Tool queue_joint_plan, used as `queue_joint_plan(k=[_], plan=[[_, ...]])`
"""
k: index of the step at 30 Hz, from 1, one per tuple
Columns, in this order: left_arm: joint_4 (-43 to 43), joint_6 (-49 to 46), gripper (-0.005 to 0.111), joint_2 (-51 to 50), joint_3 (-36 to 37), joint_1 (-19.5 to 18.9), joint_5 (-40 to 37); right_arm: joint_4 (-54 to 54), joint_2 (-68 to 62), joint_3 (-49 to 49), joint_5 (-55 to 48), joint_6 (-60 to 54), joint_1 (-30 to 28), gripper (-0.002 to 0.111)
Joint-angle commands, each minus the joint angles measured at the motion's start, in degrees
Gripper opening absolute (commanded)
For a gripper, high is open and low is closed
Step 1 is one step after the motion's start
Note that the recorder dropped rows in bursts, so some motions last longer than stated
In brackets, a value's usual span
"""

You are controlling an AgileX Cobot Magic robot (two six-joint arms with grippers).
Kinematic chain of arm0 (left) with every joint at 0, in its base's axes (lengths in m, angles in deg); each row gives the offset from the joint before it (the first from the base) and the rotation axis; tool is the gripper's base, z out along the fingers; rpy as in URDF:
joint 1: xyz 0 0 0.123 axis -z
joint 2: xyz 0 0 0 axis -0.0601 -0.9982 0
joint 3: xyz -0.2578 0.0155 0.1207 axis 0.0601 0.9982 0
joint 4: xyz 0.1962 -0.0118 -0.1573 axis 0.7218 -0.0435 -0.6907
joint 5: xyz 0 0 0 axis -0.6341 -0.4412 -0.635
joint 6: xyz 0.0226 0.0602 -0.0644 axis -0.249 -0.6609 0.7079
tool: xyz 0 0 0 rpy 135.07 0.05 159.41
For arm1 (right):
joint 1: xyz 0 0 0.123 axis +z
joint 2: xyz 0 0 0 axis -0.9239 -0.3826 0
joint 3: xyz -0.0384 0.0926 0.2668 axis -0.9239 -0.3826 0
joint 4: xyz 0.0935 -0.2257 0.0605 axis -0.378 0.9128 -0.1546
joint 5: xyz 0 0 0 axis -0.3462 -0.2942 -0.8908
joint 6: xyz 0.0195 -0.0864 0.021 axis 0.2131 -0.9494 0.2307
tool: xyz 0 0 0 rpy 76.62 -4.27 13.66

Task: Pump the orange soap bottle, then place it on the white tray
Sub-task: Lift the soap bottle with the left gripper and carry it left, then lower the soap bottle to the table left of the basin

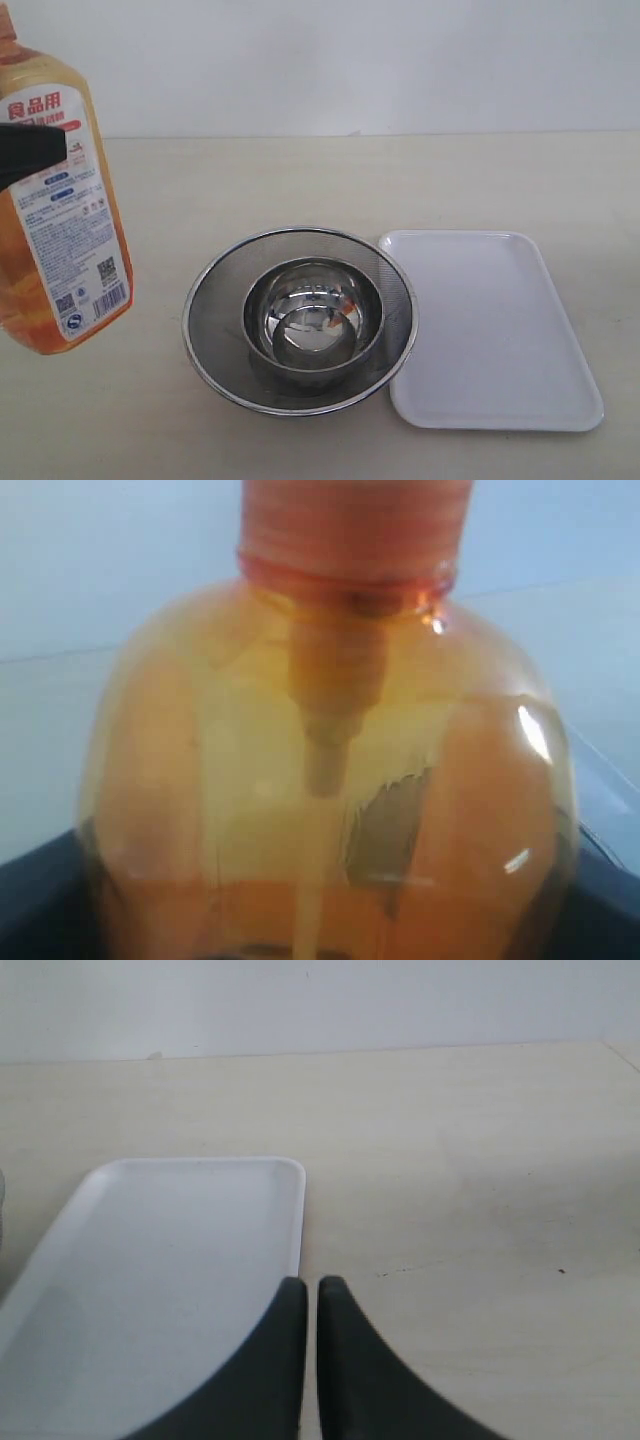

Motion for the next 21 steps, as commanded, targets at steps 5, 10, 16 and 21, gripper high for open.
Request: queue_joint_plan(k=[5,10,16,21], plan=[[34.9,37.3,0.005,6.7,-2.5,11.2,14.3,0.0,0.3,0.1,0.6,-0.2,-0.3,0.001],[63.8,68.5,0.005,6.5,4.2,18.3,28.6,0.0,0.3,0.1,0.1,-0.2,-0.3,0.001],[67.5,74.1,0.005,6.5,19.7,18.3,55.6,0.0,0.3,0.1,0.1,-0.2,-0.3,0.001],[70.8,74.6,0.005,6.1,23.0,18.3,62.7,0.0,0.3,0.1,0.1,-0.2,-0.3,0.001]])
